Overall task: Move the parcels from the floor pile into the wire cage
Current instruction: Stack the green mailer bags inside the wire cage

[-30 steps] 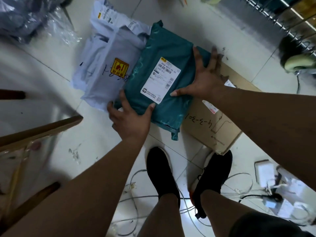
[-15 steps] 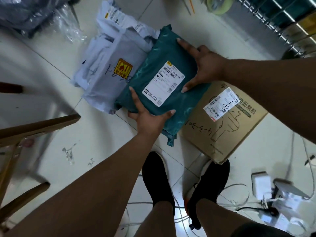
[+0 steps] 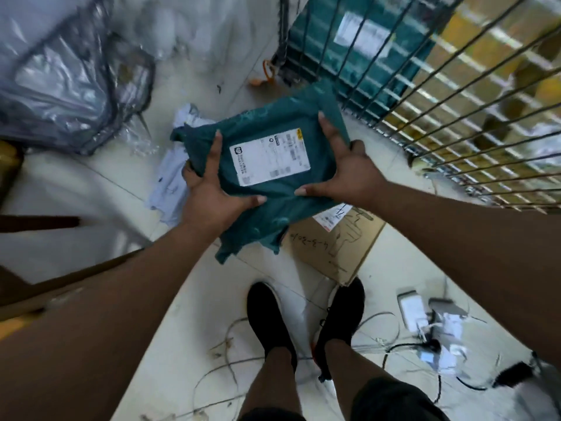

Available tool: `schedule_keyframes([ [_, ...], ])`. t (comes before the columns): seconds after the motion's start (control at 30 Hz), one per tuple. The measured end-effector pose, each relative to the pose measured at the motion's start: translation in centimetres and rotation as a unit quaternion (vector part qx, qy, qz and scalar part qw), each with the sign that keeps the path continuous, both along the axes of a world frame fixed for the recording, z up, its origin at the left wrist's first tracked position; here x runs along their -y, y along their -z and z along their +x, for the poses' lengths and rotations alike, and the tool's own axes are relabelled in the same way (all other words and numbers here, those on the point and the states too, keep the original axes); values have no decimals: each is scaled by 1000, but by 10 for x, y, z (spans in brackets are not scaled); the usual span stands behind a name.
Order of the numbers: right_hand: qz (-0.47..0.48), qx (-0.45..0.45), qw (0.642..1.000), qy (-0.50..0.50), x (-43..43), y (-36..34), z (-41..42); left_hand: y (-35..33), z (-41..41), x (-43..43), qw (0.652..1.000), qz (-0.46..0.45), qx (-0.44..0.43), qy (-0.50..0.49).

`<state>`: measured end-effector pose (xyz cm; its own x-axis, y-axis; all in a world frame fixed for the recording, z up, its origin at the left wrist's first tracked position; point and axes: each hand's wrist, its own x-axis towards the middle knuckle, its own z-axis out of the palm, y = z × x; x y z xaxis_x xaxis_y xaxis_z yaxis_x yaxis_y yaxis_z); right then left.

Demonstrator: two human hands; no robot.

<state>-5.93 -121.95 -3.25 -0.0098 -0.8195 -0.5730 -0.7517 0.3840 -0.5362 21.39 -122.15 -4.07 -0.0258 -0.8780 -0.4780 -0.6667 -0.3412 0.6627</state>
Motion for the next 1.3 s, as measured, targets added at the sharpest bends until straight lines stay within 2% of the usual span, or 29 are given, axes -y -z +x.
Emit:
schedule_keyframes([
  [0.33,36,21,998,36,-42,-248,-8,-263,5,27,992,8,22,128],
  [0.47,24,0,999,33,-51,-337,-21,-355,-5,25,992,21,4,125],
  [0.67,-10,-13,1000,18,-41,-439,-47,-456,-24,31,991,-22,-25,130],
  [0.9,-61,-38,995,62,-24,-505,-85,-513,-62,69,980,-101,15,172],
  [1.2,-73,-31,982,170,8,-528,-121,-533,-124,147,946,-201,-44,252],
  [1.3,-87,-25,975,204,22,-528,-140,-530,-150,171,938,-223,-36,261],
])
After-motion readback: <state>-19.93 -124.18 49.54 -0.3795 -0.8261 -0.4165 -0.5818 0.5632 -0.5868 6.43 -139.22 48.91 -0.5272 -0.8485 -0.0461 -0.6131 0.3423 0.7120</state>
